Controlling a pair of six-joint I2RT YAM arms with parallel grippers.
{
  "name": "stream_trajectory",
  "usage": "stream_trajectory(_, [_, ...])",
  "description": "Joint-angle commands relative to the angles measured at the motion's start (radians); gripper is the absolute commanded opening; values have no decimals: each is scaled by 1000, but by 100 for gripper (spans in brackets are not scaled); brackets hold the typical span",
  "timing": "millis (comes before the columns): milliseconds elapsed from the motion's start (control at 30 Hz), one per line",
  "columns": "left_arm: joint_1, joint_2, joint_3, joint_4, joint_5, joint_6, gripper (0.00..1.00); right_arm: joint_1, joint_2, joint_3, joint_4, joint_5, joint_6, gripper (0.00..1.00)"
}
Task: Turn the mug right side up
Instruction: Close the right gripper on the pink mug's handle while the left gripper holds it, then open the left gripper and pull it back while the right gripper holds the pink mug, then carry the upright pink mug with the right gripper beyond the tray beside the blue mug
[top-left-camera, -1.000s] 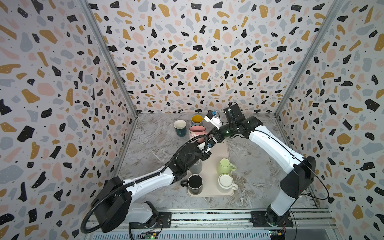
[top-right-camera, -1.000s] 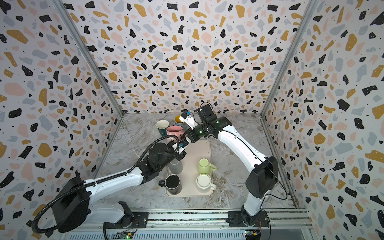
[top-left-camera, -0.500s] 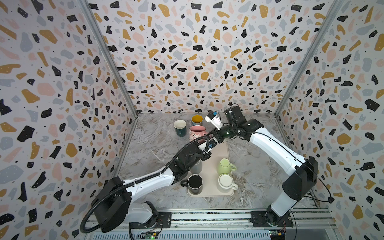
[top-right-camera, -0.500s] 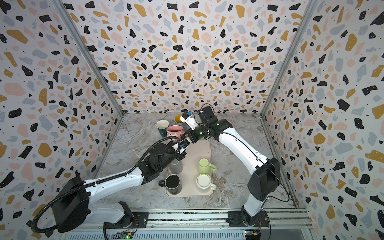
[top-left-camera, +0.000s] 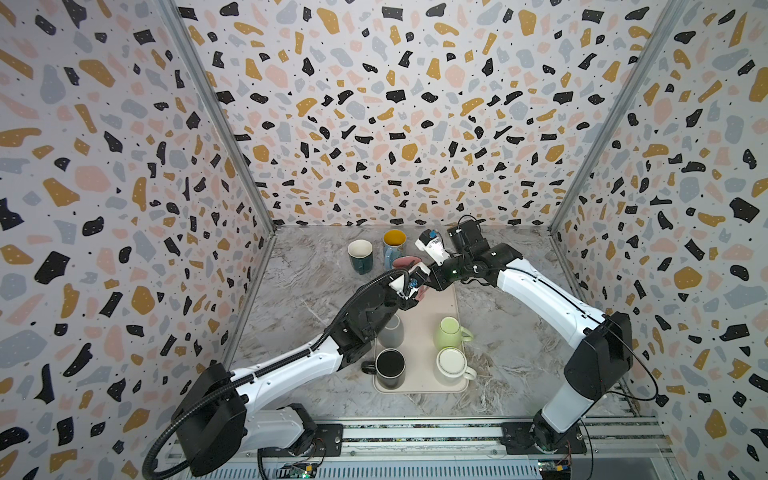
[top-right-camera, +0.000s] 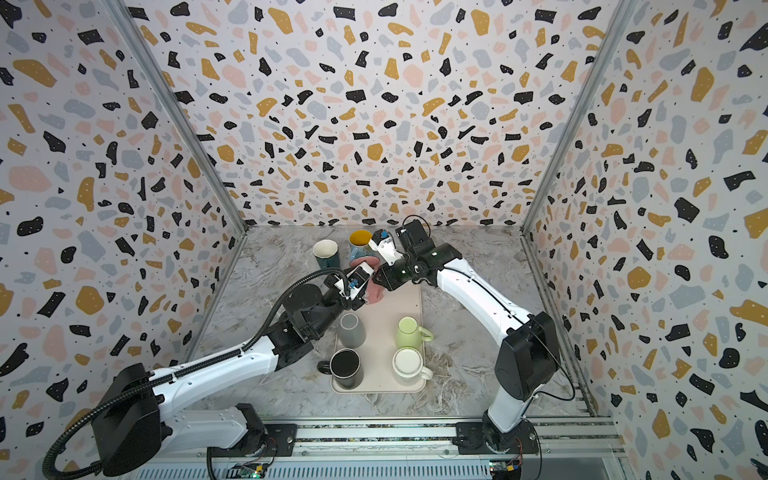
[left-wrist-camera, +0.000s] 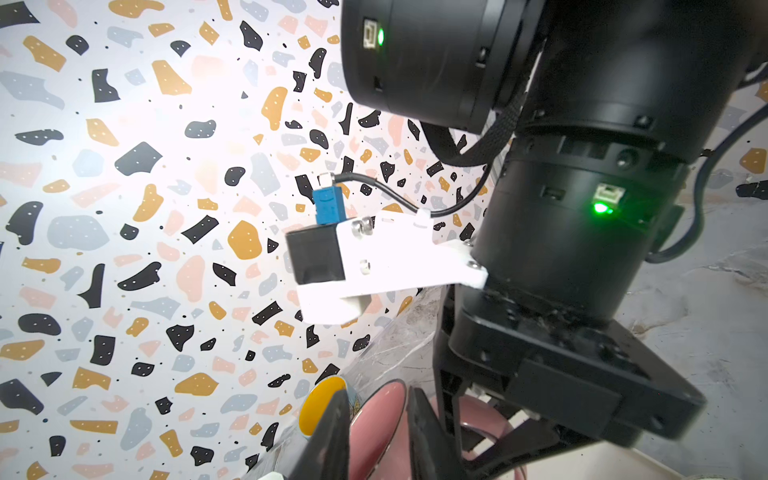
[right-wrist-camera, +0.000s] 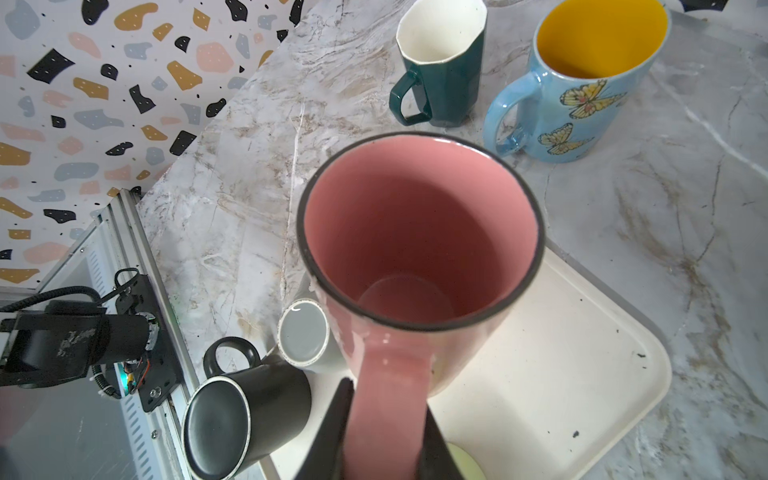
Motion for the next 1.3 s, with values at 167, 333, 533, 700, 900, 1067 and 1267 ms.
stream_trajectory(167, [2,-17,84,-56,-105,-71,26,-16,-85,-46,213,80,21,0])
stream_trajectory(333, [28,1,169,-204,-102,-173,21,-32,-119,-150,357,126,29,0])
stream_trajectory(533, [123,20,257,-336,46,-319,21,-43,-141,-258,547,177,6,0])
stream_trajectory(700, [171,24,274,-346,117,-386,23,-55,-149,-324,701,220,-13,0])
stream_trajectory(900, [251,52,293,-378,294,-498,24,-71,-131,-399,866,278,-27,0])
stream_trajectory(1067, [313,89,307,-366,440,-603,24,-79,-108,-453,1003,307,-45,0])
stream_trajectory(1267, [374,114,306,-304,589,-715,26,-86,-62,-494,1160,318,-62,0])
